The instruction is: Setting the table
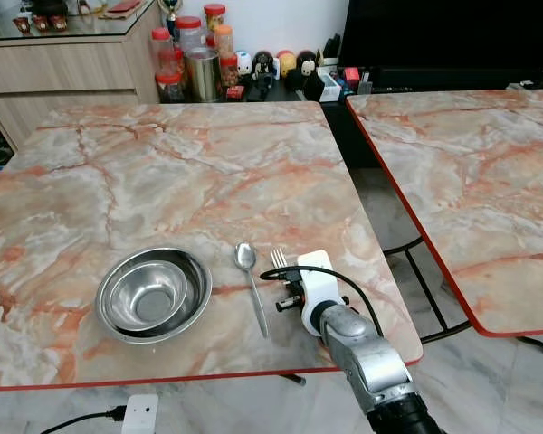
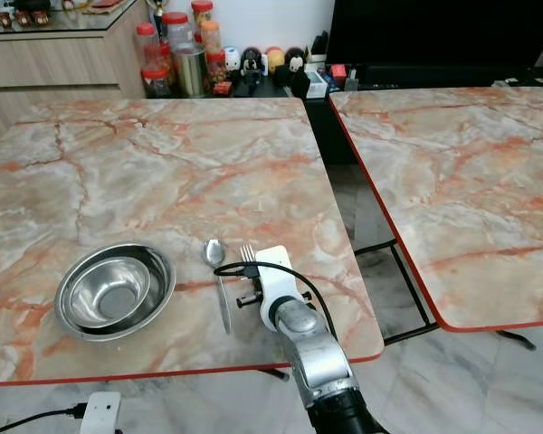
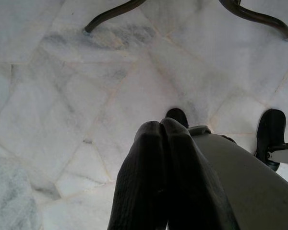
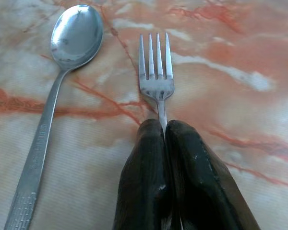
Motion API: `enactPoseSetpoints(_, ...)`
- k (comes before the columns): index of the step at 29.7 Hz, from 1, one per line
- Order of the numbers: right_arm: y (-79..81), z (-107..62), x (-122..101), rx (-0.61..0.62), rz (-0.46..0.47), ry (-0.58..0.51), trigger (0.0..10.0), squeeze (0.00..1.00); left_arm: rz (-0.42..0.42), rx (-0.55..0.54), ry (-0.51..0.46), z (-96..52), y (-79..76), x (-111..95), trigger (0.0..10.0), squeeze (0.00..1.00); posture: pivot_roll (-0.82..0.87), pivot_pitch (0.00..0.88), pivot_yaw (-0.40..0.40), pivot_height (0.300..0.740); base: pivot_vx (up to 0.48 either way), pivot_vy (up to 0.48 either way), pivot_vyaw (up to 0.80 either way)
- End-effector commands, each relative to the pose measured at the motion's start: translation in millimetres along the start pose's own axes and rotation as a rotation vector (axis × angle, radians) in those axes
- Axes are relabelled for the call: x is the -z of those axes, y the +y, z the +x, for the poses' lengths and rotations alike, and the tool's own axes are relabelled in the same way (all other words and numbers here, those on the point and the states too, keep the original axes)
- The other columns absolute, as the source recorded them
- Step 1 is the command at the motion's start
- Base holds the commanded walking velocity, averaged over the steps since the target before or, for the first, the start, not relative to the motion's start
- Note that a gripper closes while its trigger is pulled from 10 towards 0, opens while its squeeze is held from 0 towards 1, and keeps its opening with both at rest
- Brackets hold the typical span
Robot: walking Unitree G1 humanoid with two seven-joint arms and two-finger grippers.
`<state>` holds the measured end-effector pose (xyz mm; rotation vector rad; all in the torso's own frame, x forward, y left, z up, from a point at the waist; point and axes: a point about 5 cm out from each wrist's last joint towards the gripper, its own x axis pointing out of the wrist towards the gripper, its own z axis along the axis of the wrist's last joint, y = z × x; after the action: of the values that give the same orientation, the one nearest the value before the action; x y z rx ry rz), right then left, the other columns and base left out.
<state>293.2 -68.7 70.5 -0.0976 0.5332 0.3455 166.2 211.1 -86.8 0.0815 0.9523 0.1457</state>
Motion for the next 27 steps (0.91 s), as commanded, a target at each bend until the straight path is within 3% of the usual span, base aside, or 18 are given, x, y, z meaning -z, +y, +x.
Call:
enactPoseSetpoints(1,-1.8,-2.4,2,0.013,0.007,0.01,10.0,0.0,0.004,0.003,0.027,-1.3,1.3,7,10.0,0.0,-0.07,0.059,-0.028,0.74,0.0,0.0,0.0)
enactPoseSetpoints(27,10.1,-1.5,-3,-0.05,0.04,-0.023,10.0,0.0,0.001,0.009,0.045,-2.8,-0.5,14,10.0,0.0,-0.07,0.069,-0.036,0.74,0.0,0.0,0.0)
